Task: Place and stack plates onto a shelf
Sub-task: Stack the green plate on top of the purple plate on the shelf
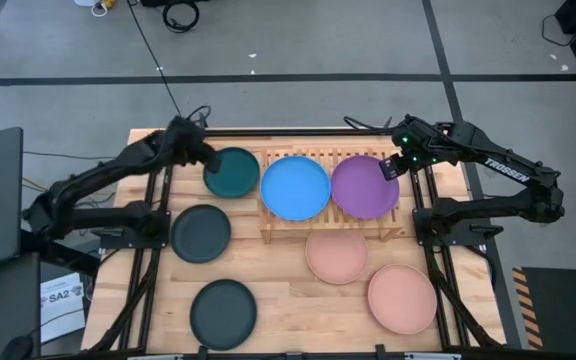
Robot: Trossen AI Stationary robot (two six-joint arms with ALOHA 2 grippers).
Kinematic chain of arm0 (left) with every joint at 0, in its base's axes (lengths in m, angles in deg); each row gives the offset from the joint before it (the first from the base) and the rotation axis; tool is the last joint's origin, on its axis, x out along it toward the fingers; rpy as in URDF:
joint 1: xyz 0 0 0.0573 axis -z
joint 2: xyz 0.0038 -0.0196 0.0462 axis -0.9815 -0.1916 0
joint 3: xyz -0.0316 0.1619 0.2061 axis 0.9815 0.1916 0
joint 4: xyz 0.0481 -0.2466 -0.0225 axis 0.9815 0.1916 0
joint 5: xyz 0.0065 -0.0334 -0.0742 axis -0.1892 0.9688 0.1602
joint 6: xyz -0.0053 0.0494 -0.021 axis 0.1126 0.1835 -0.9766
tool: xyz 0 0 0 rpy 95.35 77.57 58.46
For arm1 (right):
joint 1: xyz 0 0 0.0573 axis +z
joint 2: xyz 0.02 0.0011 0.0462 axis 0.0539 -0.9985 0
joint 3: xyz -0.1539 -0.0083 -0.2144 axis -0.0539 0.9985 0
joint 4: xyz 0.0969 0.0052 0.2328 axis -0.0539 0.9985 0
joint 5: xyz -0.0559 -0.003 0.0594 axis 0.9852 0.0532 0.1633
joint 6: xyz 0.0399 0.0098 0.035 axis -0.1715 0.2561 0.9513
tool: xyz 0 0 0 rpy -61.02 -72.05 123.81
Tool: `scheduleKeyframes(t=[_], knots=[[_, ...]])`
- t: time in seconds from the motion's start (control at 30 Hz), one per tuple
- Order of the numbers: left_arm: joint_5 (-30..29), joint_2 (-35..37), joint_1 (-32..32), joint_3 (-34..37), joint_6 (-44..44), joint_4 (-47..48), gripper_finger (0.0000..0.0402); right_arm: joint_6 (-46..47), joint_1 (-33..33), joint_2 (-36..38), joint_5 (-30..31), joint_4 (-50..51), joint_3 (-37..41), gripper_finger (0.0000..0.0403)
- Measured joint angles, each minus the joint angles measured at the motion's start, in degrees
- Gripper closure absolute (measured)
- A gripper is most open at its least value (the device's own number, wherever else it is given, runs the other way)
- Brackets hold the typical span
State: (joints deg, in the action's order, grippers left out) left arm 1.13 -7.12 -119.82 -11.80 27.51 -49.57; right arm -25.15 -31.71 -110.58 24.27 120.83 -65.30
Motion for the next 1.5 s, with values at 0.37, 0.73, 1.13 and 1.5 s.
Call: scheduleKeyframes(t=[0.37, 0.73, 1.13, 1.5], knots=[[3.70, -15.24, -10.82, -2.09, 1.52, 0.51, 0.0232, 0.01, 0.00, 0.00, -0.02, 0.00, 0.00, 0.0260], [5.82, -22.80, -13.78, -2.13, 1.54, 0.38, 0.0232, 0.02, 0.00, 0.00, -0.04, 0.00, 0.00, 0.0259], [5.88, -28.56, -13.83, -2.13, 1.52, 0.34, 0.0232, 0.00, 0.00, 0.00, -0.04, 0.00, 0.00, 0.0259], [5.99, -31.65, -13.83, -2.13, 2.69, 0.24, 0.0239, 0.02, 0.00, 0.00, -0.04, 0.00, 0.00, 0.0259]])
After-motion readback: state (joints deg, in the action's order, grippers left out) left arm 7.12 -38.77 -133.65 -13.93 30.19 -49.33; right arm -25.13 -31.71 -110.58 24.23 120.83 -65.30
